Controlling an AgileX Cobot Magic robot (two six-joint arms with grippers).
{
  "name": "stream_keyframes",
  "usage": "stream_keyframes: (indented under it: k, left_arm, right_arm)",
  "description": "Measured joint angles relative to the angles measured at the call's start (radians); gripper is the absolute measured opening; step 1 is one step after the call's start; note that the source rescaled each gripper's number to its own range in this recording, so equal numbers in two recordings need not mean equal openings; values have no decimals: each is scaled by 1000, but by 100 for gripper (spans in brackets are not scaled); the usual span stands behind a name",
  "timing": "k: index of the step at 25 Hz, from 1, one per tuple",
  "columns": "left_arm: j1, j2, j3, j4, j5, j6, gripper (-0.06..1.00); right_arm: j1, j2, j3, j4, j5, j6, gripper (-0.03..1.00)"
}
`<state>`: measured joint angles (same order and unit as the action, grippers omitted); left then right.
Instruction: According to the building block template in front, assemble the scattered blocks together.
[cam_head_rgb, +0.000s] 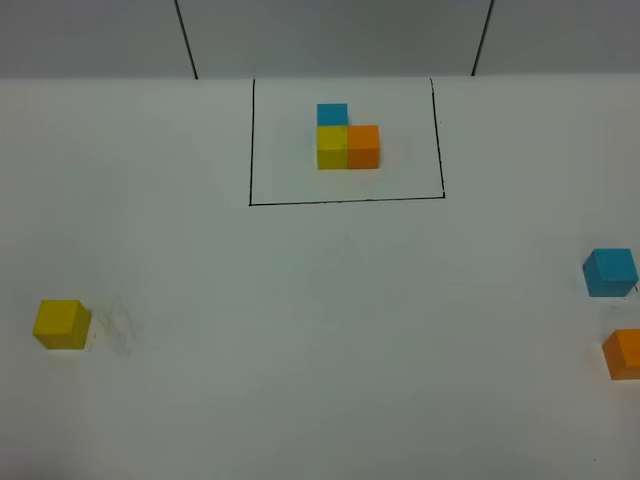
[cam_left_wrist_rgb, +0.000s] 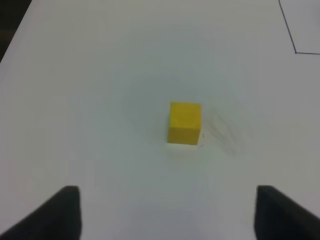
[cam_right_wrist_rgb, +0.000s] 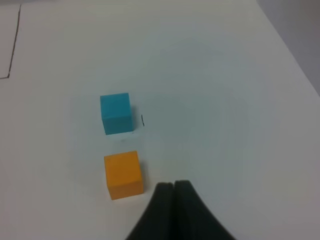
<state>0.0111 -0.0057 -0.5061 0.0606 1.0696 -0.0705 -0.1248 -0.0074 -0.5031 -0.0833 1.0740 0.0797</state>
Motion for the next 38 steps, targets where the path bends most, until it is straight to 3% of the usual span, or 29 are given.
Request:
stream_keyframes:
  k: [3, 6, 16, 25, 38]
  left_arm:
    - [0, 15, 0, 7, -1, 0, 97]
    - [0, 61, -11, 7, -26, 1, 100]
    - [0, 347, -20, 5, -243, 3, 89]
    - [0, 703, -20, -10, -489, 3, 87]
    - [0, 1162, -20, -32, -733, 3, 85]
  right_arm:
    - [0, 0, 0, 0, 0, 0, 0]
    - [0, 0, 0, 0, 0, 0, 0]
    - [0, 0, 0, 0, 0, 0, 0]
    - [0, 0, 0, 0, 0, 0, 0]
    - [0, 0, 0, 0, 0, 0, 0]
